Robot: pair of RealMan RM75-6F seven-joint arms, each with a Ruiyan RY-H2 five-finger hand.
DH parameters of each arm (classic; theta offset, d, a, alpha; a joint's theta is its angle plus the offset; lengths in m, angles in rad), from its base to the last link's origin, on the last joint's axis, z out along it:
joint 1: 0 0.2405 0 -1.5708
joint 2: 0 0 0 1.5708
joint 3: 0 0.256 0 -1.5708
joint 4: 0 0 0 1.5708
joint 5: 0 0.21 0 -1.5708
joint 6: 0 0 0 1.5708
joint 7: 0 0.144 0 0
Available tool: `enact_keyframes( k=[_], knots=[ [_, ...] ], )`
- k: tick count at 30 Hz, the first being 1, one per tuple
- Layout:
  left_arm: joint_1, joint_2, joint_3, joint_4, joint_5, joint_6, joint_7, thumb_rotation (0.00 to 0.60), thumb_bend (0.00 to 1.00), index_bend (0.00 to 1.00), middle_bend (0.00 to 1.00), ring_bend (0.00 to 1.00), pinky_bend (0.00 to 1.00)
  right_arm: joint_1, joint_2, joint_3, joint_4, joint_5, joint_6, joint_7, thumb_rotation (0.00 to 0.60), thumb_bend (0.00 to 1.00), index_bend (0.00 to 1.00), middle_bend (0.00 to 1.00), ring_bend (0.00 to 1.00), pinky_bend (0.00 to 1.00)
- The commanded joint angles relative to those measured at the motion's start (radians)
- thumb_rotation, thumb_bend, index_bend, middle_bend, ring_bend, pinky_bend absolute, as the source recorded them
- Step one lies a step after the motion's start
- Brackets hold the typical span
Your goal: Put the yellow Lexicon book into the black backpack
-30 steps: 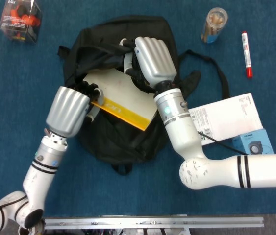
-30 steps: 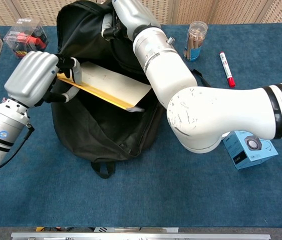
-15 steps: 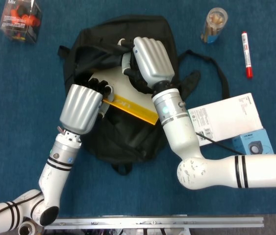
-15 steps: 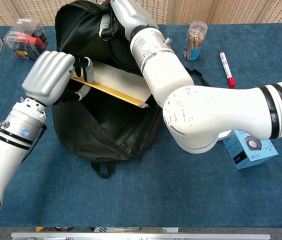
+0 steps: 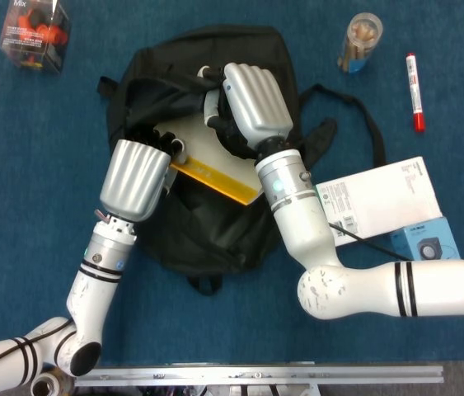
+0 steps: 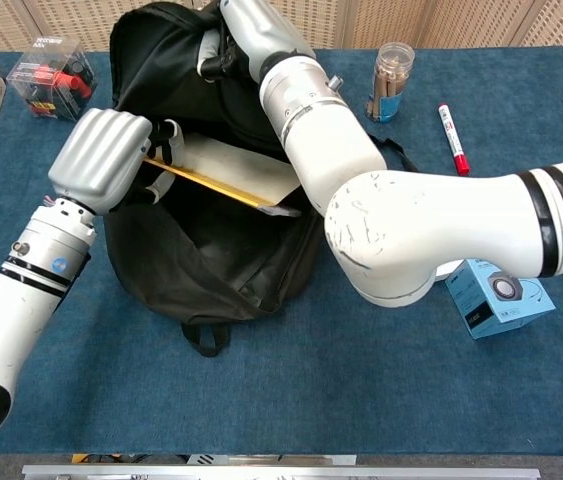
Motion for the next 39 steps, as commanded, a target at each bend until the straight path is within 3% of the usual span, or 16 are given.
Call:
enact_keyframes(
  k=[1, 9, 16, 25, 31, 35, 39],
  knots=[
    [0.006, 0.013, 0.007, -0.016, -0.003, -0.003, 0.003, 0.600, 0.31, 0.43, 0.42, 0.40, 0.61, 0.001, 0.002, 0.002, 0.002, 0.003, 0.000, 0.000, 0.600, 0.81, 0.70, 0.61, 0.62, 0.81],
    [0.023, 0.036, 0.018, -0.072, 0.000, 0.013, 0.027, 0.600, 0.22, 0.19, 0.17, 0.16, 0.45, 0.005, 0.004, 0.004, 0.009, 0.008, -0.002, 0.001, 0.600, 0.81, 0.70, 0.61, 0.62, 0.81],
    [0.033, 0.048, 0.019, -0.141, -0.033, -0.008, 0.059, 0.600, 0.21, 0.03, 0.03, 0.03, 0.34, 0.003, 0.011, 0.004, 0.006, 0.010, -0.006, 0.005, 0.600, 0.81, 0.70, 0.61, 0.62, 0.81],
    [0.060, 0.121, 0.045, -0.169, -0.046, -0.012, 0.119, 0.600, 0.21, 0.00, 0.00, 0.00, 0.24, -0.009, 0.036, -0.013, -0.011, 0.007, -0.014, 0.004, 0.600, 0.81, 0.70, 0.61, 0.62, 0.81],
    [0.079, 0.200, 0.081, -0.222, -0.049, -0.031, 0.137, 0.600, 0.21, 0.00, 0.00, 0.00, 0.23, -0.018, 0.051, -0.022, -0.025, 0.004, -0.022, 0.012, 0.600, 0.81, 0.70, 0.61, 0.62, 0.81],
    [0.083, 0.252, 0.113, -0.258, -0.020, -0.044, 0.144, 0.600, 0.21, 0.08, 0.01, 0.01, 0.23, -0.019, 0.058, -0.024, -0.028, 0.011, -0.031, 0.014, 0.600, 0.81, 0.70, 0.61, 0.62, 0.81],
    [0.101, 0.288, 0.124, -0.264, 0.011, -0.012, 0.092, 0.600, 0.21, 0.08, 0.04, 0.03, 0.23, -0.024, 0.070, -0.039, -0.038, 0.016, -0.046, 0.013, 0.600, 0.81, 0.70, 0.61, 0.62, 0.81]
  ],
)
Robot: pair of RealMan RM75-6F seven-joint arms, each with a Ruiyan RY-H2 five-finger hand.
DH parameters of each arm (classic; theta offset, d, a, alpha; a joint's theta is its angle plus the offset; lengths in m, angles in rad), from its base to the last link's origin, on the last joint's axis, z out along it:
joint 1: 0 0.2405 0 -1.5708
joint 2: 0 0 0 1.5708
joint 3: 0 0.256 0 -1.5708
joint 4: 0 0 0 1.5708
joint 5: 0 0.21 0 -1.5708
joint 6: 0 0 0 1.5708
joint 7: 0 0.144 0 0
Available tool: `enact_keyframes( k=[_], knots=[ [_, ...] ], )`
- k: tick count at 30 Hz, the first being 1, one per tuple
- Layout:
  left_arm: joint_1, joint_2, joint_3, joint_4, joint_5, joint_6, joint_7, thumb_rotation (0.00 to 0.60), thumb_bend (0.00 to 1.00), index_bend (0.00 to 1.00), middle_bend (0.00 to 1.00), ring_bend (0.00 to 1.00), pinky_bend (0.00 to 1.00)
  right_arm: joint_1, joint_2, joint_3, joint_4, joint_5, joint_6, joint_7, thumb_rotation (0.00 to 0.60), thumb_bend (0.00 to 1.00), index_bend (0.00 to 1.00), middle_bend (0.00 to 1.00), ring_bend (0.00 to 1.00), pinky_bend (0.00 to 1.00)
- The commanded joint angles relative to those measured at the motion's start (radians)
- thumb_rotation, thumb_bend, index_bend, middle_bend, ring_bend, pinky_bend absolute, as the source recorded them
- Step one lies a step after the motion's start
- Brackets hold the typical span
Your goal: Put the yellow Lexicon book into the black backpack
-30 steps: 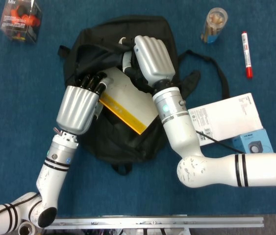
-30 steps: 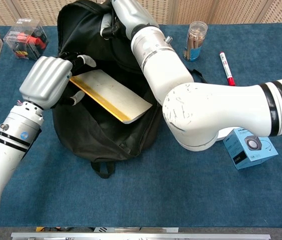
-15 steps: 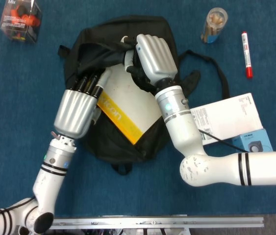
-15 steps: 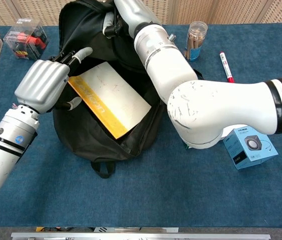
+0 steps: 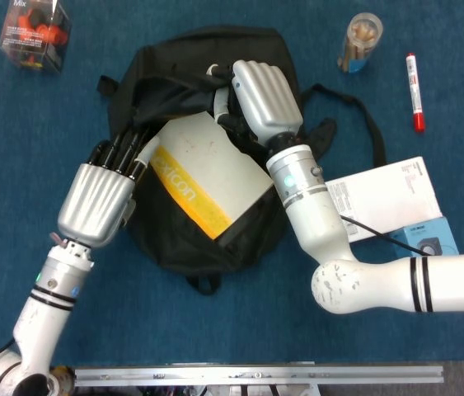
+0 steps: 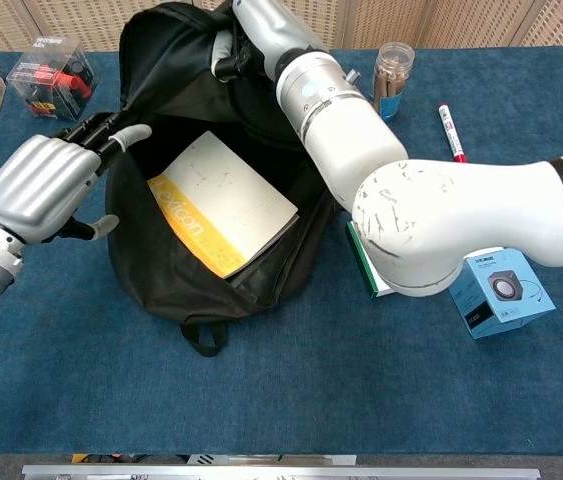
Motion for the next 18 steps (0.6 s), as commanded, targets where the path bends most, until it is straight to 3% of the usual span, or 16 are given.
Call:
enact_keyframes(
  k=[1, 6, 9, 12, 13, 15, 18],
  knots=[
    [0.018, 0.035, 0.009, -0.009, 0.022, 0.030, -0.043, 0.600, 0.21, 0.08, 0.04, 0.03, 0.23, -0.006, 0.011, -0.013, -0.011, 0.003, -0.011, -0.001, 0.600, 0.81, 0.70, 0.61, 0.62, 0.81],
    [0.043, 0.100, -0.004, -0.027, 0.017, 0.066, -0.086, 0.600, 0.21, 0.08, 0.04, 0.03, 0.23, -0.029, 0.055, -0.056, -0.056, -0.008, -0.051, 0.003, 0.600, 0.79, 0.70, 0.60, 0.58, 0.80],
    [0.055, 0.132, -0.013, -0.030, 0.004, 0.076, -0.104, 0.600, 0.21, 0.07, 0.04, 0.03, 0.23, -0.044, 0.097, -0.091, -0.095, -0.013, -0.102, 0.006, 0.600, 0.68, 0.66, 0.54, 0.50, 0.72],
    [0.066, 0.156, -0.019, -0.029, -0.008, 0.080, -0.127, 0.600, 0.21, 0.06, 0.04, 0.03, 0.23, -0.051, 0.153, -0.126, -0.140, 0.006, -0.165, -0.004, 0.600, 0.40, 0.46, 0.41, 0.34, 0.51],
    [0.069, 0.163, -0.019, -0.029, -0.012, 0.079, -0.133, 0.600, 0.21, 0.06, 0.04, 0.03, 0.23, -0.051, 0.170, -0.135, -0.153, 0.012, -0.181, -0.008, 0.600, 0.28, 0.35, 0.34, 0.27, 0.41],
    [0.075, 0.176, -0.020, -0.030, -0.017, 0.078, -0.145, 0.600, 0.21, 0.06, 0.04, 0.03, 0.23, -0.052, 0.203, -0.150, -0.179, 0.012, -0.207, -0.010, 0.600, 0.17, 0.19, 0.26, 0.18, 0.32],
    [0.081, 0.191, -0.021, -0.029, -0.021, 0.077, -0.162, 0.600, 0.21, 0.06, 0.04, 0.03, 0.23, -0.058, 0.248, -0.170, -0.211, -0.001, -0.236, 0.001, 0.600, 0.09, 0.04, 0.17, 0.11, 0.25]
  ],
)
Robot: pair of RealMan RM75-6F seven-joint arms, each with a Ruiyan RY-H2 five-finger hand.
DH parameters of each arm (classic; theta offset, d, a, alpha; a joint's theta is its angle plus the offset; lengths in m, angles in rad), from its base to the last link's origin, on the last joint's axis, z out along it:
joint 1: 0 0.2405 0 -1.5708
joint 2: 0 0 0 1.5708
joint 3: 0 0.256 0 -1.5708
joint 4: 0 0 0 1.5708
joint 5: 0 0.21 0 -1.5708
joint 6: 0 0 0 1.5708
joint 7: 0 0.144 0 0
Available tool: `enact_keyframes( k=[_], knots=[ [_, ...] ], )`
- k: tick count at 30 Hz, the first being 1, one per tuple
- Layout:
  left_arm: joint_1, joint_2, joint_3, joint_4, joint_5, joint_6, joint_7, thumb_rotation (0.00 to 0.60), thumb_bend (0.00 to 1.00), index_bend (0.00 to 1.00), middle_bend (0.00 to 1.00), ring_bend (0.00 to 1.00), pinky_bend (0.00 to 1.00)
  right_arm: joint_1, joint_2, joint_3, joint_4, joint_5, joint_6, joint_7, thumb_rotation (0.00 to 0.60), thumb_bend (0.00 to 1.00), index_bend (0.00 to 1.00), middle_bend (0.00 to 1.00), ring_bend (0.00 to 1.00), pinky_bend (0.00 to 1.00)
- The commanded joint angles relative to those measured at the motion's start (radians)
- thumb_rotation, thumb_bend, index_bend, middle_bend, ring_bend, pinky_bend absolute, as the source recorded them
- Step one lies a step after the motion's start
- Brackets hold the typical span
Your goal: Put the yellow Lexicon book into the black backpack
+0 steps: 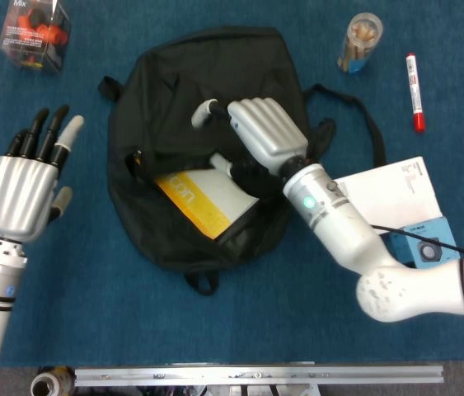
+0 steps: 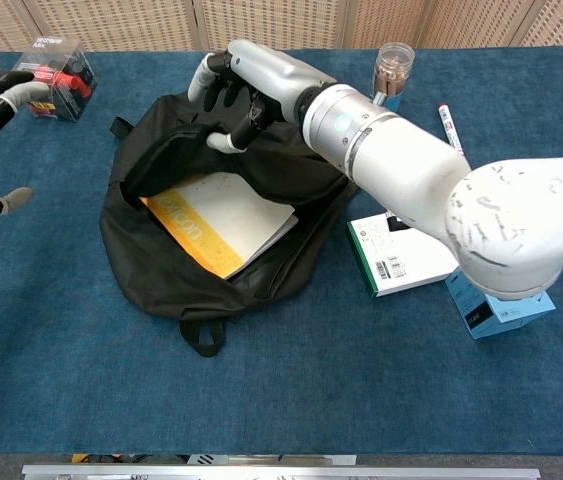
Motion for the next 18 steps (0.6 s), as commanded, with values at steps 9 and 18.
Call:
enact_keyframes(
  k=[9, 18],
  knots=[
    [0.010, 0.052, -0.009, -0.009, 0.000, -0.010, -0.075, 0.600, 0.21, 0.06, 0.05, 0.03, 0.23, -0.074, 0.161, -0.096, -0.116, -0.147, 0.032, 0.030, 0.600, 0.12, 0.01, 0.19, 0.10, 0.23],
    [0.013, 0.117, -0.014, -0.009, 0.013, -0.024, -0.203, 0.600, 0.21, 0.12, 0.09, 0.06, 0.23, -0.240, 0.320, -0.214, -0.139, -0.363, 0.209, 0.054, 0.600, 0.40, 0.39, 0.47, 0.35, 0.47]
  ],
)
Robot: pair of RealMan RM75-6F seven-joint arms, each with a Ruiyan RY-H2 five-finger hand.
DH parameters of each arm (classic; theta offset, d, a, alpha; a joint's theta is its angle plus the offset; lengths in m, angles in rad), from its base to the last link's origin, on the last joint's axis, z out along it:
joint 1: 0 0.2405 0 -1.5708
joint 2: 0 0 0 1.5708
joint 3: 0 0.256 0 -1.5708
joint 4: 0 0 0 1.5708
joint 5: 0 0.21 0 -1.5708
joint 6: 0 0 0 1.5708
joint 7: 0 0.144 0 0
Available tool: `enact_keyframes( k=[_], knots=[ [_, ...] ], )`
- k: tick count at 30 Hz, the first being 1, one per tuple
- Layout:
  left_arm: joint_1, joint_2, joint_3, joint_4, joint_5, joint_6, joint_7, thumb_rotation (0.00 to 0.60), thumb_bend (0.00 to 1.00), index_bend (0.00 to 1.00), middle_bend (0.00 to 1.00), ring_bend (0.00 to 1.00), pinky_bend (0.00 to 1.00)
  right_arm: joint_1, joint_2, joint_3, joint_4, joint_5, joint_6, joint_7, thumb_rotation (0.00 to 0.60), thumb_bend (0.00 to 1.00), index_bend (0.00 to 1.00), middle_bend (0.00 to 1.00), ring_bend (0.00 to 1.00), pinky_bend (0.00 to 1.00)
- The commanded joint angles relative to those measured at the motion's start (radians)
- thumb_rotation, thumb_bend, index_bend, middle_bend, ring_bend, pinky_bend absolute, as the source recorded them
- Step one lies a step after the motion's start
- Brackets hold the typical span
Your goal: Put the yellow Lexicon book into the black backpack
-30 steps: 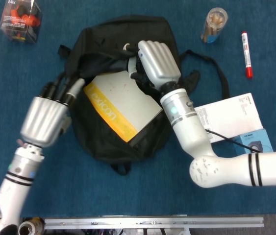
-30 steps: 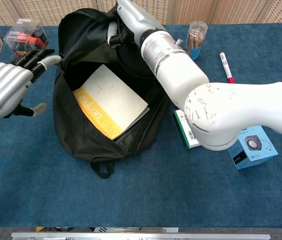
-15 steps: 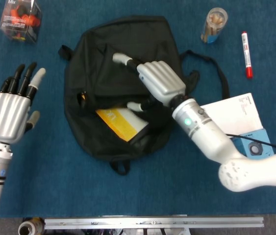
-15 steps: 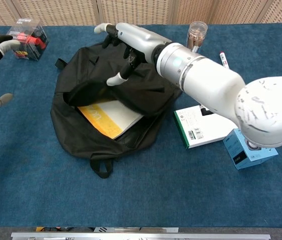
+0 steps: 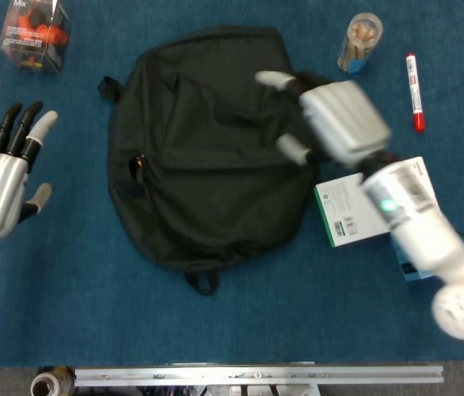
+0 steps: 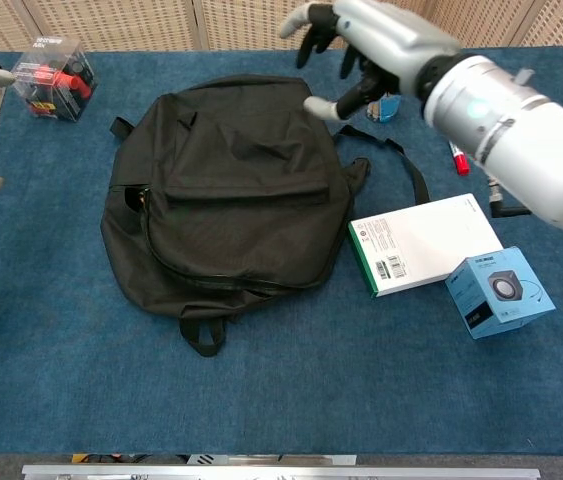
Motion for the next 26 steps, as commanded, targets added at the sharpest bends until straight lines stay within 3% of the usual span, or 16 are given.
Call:
enact_keyframes(
  k=[1, 4, 15, 26],
  knots=[
    [-0.001, 0.032, 0.001, -0.001, 0.010, -0.014, -0.057, 0.600, 0.21, 0.13, 0.10, 0.06, 0.23, -0.093, 0.094, -0.084, -0.003, -0.102, 0.082, 0.002, 0.600, 0.41, 0.42, 0.50, 0.37, 0.48],
    [-0.002, 0.050, 0.003, 0.007, 0.020, -0.018, -0.096, 0.600, 0.21, 0.15, 0.11, 0.07, 0.23, -0.151, 0.146, -0.137, 0.010, -0.144, 0.112, 0.013, 0.600, 0.41, 0.47, 0.52, 0.37, 0.48],
    [0.031, 0.094, 0.019, 0.027, 0.038, 0.010, -0.181, 0.600, 0.21, 0.17, 0.13, 0.08, 0.23, -0.370, 0.252, -0.261, 0.099, -0.324, 0.260, 0.169, 0.600, 0.40, 0.47, 0.52, 0.37, 0.48],
    [0.088, 0.094, 0.017, 0.063, 0.023, 0.074, -0.209, 0.600, 0.21, 0.19, 0.14, 0.08, 0.23, -0.545, 0.295, -0.283, 0.117, -0.373, 0.383, 0.258, 0.600, 0.37, 0.47, 0.52, 0.37, 0.48]
  ],
)
